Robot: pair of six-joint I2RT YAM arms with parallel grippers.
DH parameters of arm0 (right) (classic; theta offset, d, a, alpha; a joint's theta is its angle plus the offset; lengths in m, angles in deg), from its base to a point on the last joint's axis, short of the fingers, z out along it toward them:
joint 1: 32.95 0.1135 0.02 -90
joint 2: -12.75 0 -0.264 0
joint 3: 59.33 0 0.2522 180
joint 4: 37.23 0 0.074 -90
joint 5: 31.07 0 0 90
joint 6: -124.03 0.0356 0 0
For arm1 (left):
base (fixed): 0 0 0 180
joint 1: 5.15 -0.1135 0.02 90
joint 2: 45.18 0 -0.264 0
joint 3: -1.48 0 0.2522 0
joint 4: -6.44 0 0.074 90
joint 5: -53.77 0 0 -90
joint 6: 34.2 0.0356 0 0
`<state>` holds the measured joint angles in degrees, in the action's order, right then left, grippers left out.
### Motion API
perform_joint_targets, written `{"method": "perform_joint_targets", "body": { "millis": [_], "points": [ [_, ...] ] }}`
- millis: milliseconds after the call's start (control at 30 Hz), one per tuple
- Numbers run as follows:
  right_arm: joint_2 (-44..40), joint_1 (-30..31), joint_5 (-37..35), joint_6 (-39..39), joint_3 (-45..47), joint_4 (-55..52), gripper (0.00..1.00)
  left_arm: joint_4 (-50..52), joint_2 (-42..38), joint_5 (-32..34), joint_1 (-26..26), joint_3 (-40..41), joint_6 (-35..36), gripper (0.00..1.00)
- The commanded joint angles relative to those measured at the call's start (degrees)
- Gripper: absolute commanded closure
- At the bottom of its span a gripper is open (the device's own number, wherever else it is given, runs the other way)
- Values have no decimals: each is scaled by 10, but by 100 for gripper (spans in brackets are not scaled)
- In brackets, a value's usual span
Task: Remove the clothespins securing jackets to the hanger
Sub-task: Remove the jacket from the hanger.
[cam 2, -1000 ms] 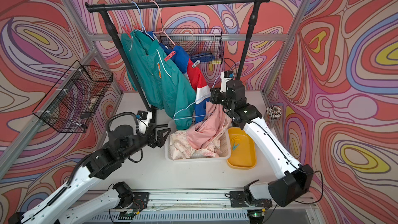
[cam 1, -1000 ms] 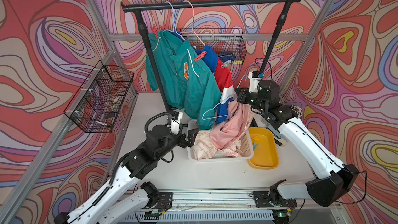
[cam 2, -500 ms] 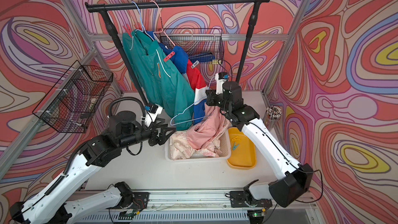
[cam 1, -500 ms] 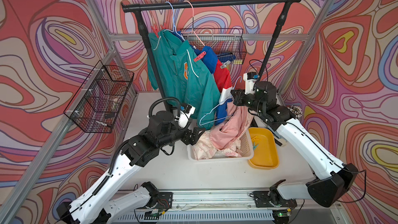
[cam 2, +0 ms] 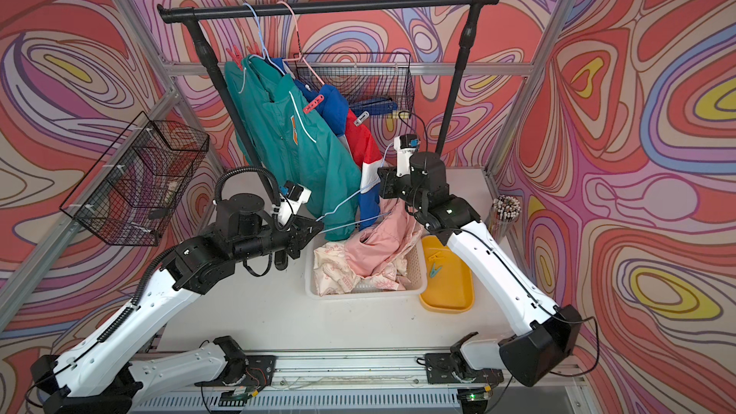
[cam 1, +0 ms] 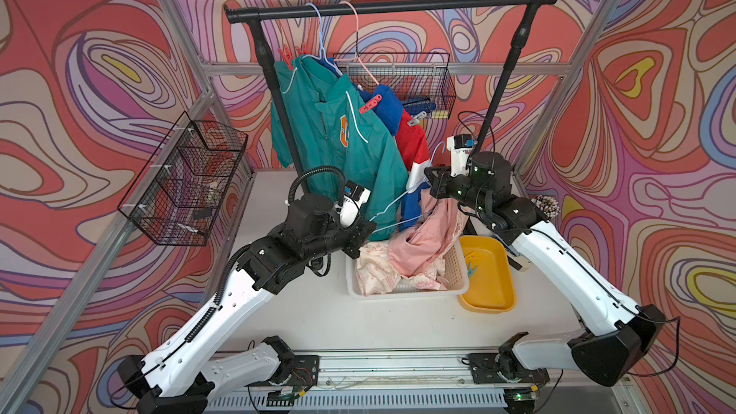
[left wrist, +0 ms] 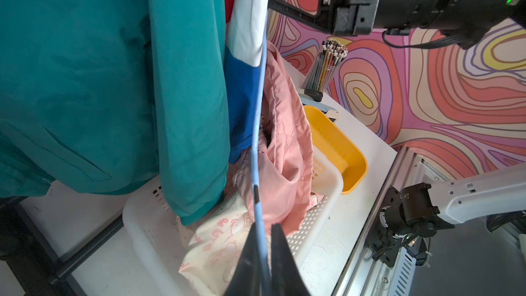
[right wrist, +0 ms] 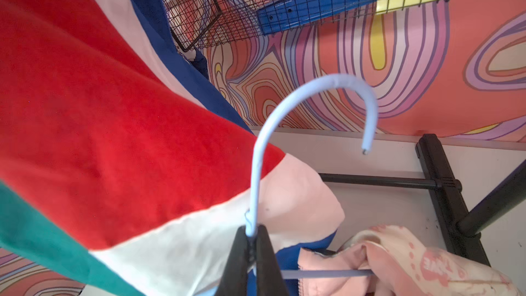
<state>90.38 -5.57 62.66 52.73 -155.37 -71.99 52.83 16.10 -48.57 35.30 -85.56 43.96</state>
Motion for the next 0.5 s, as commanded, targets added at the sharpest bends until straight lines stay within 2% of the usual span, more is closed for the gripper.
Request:
{"method": "perform_joint_targets", "body": {
  "millis": [0,67,167,267,400,467],
  "points": [
    [-16,8,7,-13,7,14,100,15,-2,-13,1,-8,-8,100],
    [-15,10,13,-14,8,14,99,19,-7,-7,1,-5,-10,100],
    [-21,10,5,-15,12,13,66,25,-22,5,0,0,-15,100],
    [-30,10,-11,-8,9,1,42,33,-42,10,-2,6,-21,100],
    [-49,-26,-17,23,-1,-23,29,48,-64,17,-4,9,-28,100],
    [-59,-95,25,67,2,-34,27,59,-75,22,-4,10,-30,100]
  ]
}}
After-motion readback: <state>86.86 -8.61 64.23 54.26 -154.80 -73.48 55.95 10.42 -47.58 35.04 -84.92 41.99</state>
